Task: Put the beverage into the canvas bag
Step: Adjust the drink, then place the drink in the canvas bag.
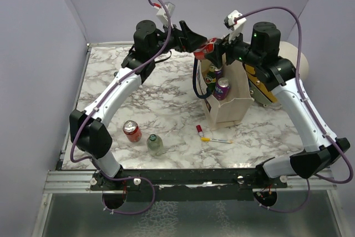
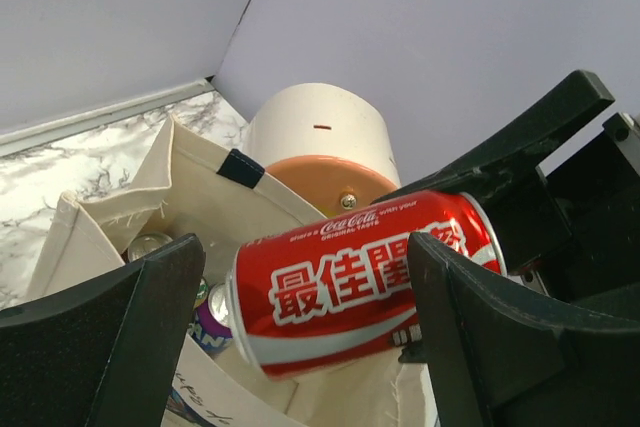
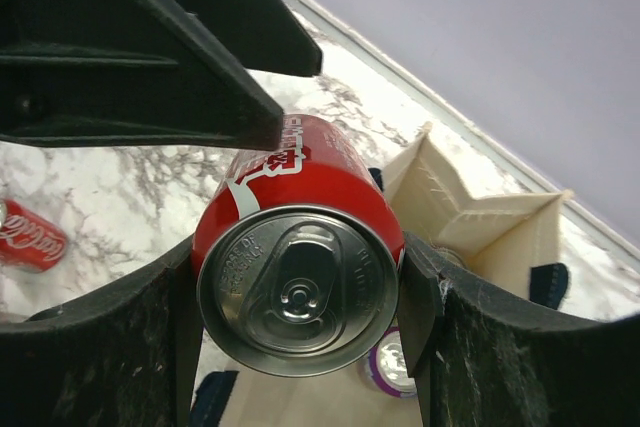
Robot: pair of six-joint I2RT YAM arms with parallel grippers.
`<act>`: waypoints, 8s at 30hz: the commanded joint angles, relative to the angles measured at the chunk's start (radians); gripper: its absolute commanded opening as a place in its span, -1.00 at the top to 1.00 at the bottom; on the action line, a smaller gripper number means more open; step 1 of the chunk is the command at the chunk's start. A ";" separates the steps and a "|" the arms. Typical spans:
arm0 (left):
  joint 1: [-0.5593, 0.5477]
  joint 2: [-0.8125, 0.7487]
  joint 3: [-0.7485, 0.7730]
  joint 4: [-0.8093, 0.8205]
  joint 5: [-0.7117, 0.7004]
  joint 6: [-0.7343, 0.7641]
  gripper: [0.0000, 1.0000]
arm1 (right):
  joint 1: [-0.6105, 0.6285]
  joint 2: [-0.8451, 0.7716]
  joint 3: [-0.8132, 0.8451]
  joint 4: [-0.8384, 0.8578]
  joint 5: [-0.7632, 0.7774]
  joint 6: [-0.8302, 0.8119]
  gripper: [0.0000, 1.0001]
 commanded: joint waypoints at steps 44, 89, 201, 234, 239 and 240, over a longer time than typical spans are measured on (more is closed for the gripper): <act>-0.206 0.144 0.168 -0.937 0.515 1.860 -0.71 | -0.178 -0.047 -0.143 -0.217 0.026 -0.020 0.82; -0.366 0.265 0.198 -1.388 0.476 2.577 0.53 | -0.184 -0.174 -0.449 -0.191 0.076 -0.433 0.85; -0.360 0.061 -0.004 -0.908 0.450 2.158 1.00 | 0.025 0.270 -0.333 -0.045 0.284 0.044 0.79; -0.368 0.054 -0.013 -0.890 0.452 2.146 1.00 | 0.011 0.365 -0.418 0.018 0.266 0.041 0.46; -0.368 0.055 0.023 -0.850 0.457 2.068 1.00 | 0.008 0.387 -0.409 0.009 0.256 0.037 0.40; -0.368 0.054 0.030 -0.838 0.456 2.051 1.00 | 0.007 0.388 -0.411 0.008 0.254 0.033 0.39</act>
